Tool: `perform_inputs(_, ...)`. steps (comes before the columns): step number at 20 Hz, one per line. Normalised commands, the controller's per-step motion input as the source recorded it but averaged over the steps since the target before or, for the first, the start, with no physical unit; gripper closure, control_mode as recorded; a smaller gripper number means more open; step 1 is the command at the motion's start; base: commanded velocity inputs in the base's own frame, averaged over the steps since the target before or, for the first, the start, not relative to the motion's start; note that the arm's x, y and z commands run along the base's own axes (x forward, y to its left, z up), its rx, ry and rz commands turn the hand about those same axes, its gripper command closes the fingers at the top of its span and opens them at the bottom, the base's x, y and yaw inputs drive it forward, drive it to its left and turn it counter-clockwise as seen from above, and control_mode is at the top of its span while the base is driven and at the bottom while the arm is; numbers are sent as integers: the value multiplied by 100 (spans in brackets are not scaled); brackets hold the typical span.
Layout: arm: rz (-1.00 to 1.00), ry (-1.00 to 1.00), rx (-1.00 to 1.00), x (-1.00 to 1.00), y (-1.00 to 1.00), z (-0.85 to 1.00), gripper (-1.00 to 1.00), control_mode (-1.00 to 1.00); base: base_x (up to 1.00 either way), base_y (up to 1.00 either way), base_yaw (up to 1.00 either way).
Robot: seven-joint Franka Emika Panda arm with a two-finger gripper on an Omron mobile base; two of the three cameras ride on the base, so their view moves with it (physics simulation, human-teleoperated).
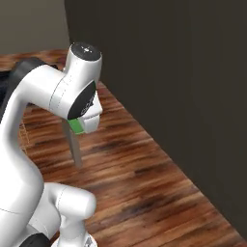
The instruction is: There is a tray on the dining counter. Grab the cup, mug, and pitcher and place them on the tray. The pitcher may be placed next to the tray if it cannot fit the tray.
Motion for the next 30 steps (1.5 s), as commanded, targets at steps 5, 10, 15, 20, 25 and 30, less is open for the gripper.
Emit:
perform_inputs(5, 0, 0, 0, 0, 0, 0, 100, 100, 78, -94, 65)
perform_inputs(10, 0, 0, 0, 0, 0, 0, 100, 100, 69, -100, 62)
perform_inputs(15, 0, 0, 0, 0, 0, 0, 100, 100, 68, -100, 59)
perform_inputs(20, 0, 0, 0, 0, 0, 0, 100, 100, 78, -100, 54)
perform_inputs(25, 0, 0, 0, 0, 0, 0, 100, 100, 72, -100, 37)
perform_inputs(30, 0, 0, 0, 0, 0, 0, 100, 100, 83, -100, 22)
